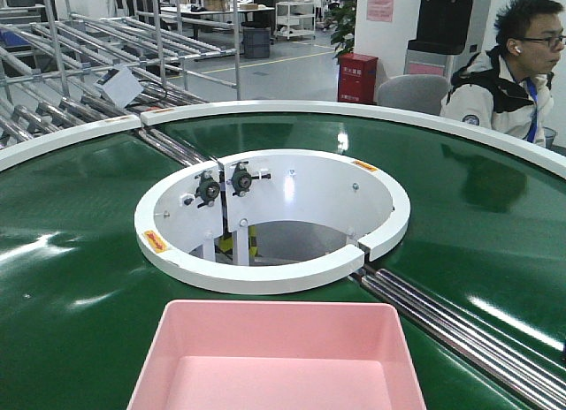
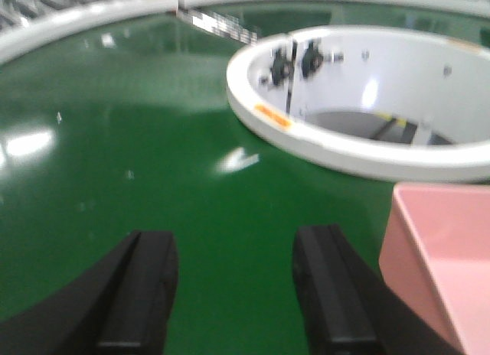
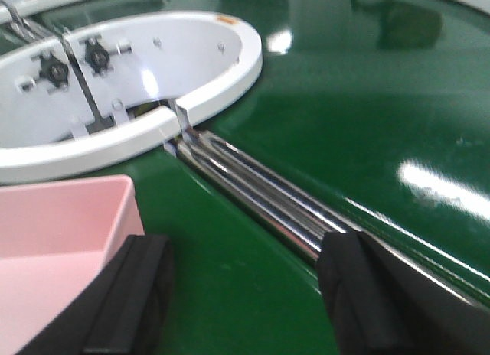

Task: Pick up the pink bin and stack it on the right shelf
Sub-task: 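Lower both grippers onto opposite side walls of the pink tray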

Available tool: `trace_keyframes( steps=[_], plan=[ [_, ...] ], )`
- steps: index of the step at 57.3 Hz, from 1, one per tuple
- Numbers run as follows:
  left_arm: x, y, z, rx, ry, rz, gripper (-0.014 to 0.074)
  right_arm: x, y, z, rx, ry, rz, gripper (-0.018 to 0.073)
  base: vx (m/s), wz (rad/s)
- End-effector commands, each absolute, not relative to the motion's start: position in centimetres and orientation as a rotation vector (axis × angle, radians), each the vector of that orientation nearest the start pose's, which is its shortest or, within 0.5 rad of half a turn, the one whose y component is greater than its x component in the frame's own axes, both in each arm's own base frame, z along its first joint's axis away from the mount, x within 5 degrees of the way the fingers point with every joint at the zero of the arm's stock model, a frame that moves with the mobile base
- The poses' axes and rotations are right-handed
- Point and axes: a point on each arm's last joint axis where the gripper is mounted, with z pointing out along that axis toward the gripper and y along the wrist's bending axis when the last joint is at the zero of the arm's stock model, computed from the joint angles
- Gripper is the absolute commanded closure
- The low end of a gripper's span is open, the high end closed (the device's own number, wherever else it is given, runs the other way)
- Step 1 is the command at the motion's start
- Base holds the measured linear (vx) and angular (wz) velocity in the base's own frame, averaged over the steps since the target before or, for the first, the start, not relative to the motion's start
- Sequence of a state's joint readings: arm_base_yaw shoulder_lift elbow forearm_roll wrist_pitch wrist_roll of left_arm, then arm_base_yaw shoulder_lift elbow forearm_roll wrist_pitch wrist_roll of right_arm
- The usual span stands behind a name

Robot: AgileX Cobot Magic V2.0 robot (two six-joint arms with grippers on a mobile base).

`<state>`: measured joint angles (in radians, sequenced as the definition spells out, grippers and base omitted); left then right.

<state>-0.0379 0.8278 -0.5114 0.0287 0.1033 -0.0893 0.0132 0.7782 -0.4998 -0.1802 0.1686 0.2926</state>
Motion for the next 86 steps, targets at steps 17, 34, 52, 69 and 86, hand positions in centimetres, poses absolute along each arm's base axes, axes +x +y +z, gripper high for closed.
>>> trace_keyframes(
  steps=[17,34,52,69,86],
  plan=[
    [24.5,-6.4,35.1,0.191,2.025,-0.242,0.0117,25.3,1.2,33.2,-0.049,2.243,0.123,0.0069,0.00,0.00],
    [32.1,-10.0,31.9,0.198,2.316,-0.375,0.0117,31.6,3.0,28.4,0.004,2.453,0.411,0.0111,0.00,0.00],
    [33.9,-11.7,29.2,0.322,2.423,-0.380,0.0117,34.1,6.9,24.9,-0.001,2.515,0.426,0.0114,0.00,0.00],
    [34.5,-12.4,27.2,0.330,2.498,-0.438,0.0117,36.1,7.1,23.2,0.004,2.594,0.415,0.0114,0.00,0.00],
    [35.7,-12.8,23.2,0.351,2.611,-0.423,0.0117,36.6,7.2,21.9,-0.005,2.651,0.420,0.0156,0.00,0.00]
  ],
)
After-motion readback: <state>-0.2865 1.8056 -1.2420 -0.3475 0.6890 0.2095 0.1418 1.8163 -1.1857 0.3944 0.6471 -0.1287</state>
